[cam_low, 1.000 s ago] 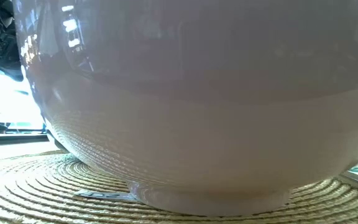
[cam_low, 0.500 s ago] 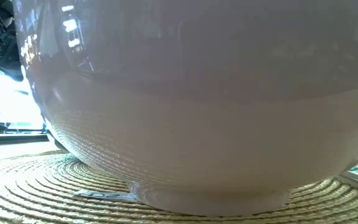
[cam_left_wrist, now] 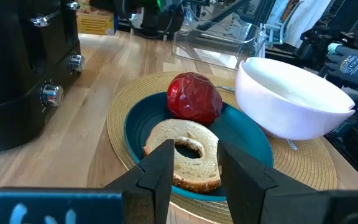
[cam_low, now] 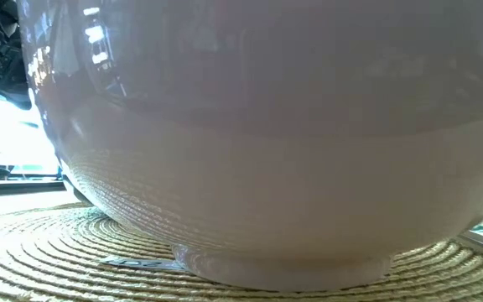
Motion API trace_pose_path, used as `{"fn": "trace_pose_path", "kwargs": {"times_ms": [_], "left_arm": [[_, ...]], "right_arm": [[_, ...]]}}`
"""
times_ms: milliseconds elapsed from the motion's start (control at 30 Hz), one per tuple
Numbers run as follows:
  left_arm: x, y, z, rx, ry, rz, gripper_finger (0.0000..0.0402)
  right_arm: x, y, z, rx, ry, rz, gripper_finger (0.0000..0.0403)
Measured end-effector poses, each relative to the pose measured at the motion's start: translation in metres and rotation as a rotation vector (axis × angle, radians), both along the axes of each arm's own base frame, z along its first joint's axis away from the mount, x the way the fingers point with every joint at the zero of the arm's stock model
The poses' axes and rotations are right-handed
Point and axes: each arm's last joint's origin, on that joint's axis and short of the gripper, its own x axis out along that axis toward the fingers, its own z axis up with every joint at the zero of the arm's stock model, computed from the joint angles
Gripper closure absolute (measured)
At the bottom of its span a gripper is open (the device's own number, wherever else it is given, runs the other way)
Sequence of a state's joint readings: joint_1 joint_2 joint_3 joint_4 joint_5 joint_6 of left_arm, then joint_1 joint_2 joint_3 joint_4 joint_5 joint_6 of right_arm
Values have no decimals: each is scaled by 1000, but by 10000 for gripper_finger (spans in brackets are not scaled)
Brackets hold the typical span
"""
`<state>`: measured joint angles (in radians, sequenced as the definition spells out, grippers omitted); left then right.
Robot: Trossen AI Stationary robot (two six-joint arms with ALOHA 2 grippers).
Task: Arrange a breakfast setting
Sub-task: Pour the cereal into the white bowl
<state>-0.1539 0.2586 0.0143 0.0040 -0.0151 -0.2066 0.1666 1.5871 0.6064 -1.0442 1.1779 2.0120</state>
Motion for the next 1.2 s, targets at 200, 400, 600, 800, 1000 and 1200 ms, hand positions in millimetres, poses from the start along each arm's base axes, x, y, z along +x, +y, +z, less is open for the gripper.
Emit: {"fn": "trace_pose_path", "kwargs": {"times_ms": [200,400,600,800,1000,1200], "left_arm": [[0,0,0,0,0,0,289],[0,0,0,0,0,0,289],[0,0,0,0,0,0,289],[0,0,0,0,0,0,289],[0,0,0,0,0,0,289],[0,0,0,0,0,0,289]], "right_arm": [[-2,4,2,-6,27,25,343],[3,13,22,-21,134,63,343],[8,24,47,-21,216,74,343],[11,37,64,-27,205,130,343],[3,48,82,-11,180,227,343],[-4,56,102,-15,203,348,344]]}}
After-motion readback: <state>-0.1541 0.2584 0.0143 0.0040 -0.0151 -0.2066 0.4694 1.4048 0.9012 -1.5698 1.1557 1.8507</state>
